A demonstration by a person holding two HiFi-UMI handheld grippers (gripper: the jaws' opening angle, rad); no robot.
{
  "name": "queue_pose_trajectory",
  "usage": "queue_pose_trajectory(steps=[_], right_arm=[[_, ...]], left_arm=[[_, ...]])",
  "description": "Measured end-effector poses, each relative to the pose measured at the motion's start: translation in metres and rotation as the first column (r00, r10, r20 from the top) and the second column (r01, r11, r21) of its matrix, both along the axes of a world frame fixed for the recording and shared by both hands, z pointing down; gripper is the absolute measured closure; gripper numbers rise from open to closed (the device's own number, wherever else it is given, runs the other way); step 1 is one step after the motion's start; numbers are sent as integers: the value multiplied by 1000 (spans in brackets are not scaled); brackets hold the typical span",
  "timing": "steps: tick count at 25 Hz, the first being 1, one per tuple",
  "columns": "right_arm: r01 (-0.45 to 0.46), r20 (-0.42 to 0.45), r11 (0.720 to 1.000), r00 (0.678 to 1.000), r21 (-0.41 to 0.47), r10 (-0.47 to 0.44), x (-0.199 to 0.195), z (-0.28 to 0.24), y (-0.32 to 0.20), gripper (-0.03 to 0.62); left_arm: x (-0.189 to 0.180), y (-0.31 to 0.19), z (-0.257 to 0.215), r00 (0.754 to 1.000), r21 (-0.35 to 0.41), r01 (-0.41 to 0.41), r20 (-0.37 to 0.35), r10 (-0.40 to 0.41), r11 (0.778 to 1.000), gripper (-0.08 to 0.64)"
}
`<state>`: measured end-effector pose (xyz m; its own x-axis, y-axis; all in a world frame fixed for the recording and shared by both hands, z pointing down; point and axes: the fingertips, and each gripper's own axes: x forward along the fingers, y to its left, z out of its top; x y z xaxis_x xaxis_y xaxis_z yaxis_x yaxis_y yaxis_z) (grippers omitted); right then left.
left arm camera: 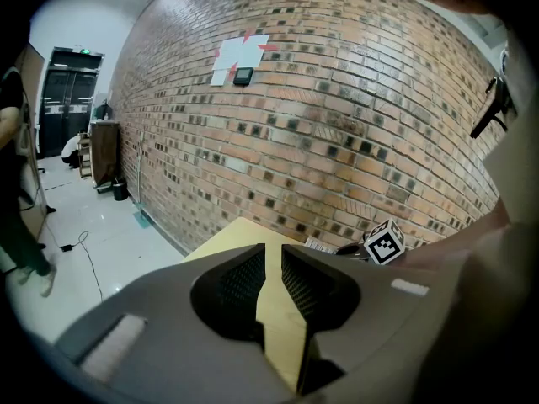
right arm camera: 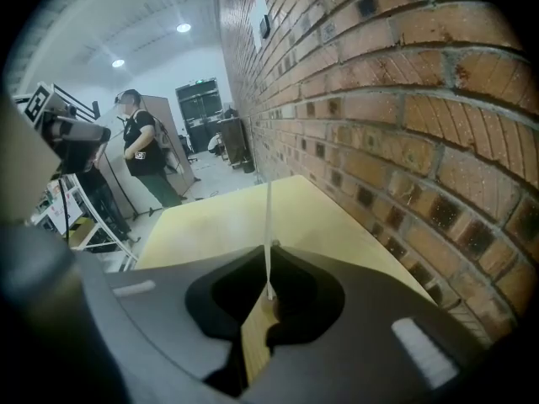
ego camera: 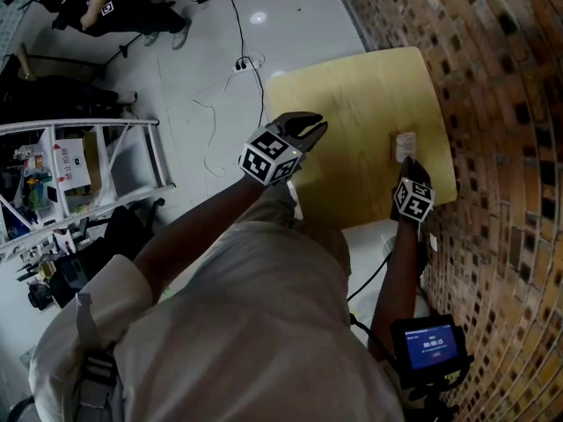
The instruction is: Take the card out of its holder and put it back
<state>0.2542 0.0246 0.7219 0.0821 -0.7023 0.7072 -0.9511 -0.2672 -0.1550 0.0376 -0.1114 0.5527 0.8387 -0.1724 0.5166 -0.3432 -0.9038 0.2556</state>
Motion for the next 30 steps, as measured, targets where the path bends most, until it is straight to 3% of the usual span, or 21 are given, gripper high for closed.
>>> queue_pose_trajectory(steps=[30], right_arm=[[-62,68,998,996,-6,63,-3,44,6,578]], left_arm=[[1,6,6,1000,-5,-12,18,12,1000,480]])
